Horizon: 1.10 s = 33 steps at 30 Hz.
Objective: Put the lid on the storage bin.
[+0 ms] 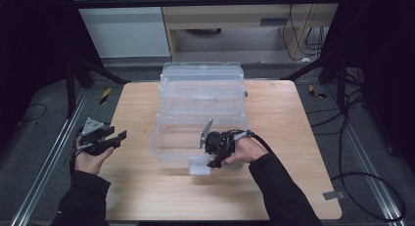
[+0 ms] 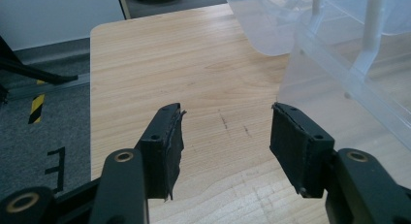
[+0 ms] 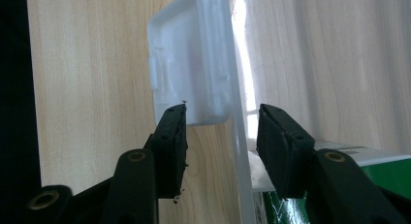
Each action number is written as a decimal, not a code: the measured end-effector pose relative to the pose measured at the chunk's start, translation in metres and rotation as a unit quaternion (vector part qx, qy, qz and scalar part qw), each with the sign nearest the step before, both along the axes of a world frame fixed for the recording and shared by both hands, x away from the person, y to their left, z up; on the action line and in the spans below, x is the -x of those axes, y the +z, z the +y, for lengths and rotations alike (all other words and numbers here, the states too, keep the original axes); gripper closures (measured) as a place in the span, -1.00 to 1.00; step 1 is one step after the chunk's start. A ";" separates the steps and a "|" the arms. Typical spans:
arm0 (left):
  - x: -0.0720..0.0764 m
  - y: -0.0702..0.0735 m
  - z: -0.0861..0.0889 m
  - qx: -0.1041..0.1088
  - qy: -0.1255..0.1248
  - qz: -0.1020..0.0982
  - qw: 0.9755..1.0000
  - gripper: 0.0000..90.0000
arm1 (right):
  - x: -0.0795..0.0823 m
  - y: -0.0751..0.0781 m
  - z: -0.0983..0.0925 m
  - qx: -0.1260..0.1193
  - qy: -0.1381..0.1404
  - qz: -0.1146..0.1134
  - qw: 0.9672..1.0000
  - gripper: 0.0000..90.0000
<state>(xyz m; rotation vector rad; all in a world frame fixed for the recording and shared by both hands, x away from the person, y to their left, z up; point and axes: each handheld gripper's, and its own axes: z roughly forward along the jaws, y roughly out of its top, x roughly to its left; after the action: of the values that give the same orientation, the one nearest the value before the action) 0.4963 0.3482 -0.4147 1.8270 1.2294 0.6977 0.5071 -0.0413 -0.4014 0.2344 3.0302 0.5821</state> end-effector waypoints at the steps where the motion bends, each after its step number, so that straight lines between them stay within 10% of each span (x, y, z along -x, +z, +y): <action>1: 0.000 0.000 0.000 -0.002 -0.001 0.000 1.000 -0.02 | -0.001 -0.001 0.000 0.000 0.000 0.001 1.000 0.24; 33: -0.005 0.035 -0.020 0.000 -0.068 -0.033 0.997 -0.11 | -0.004 0.002 0.011 0.046 0.013 0.021 0.999 0.48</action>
<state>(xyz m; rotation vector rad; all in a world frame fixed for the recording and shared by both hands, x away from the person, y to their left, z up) 0.5015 0.3285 -0.3799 1.8541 1.0519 0.6761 0.5111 -0.0302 -0.3991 0.2052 3.0954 0.4435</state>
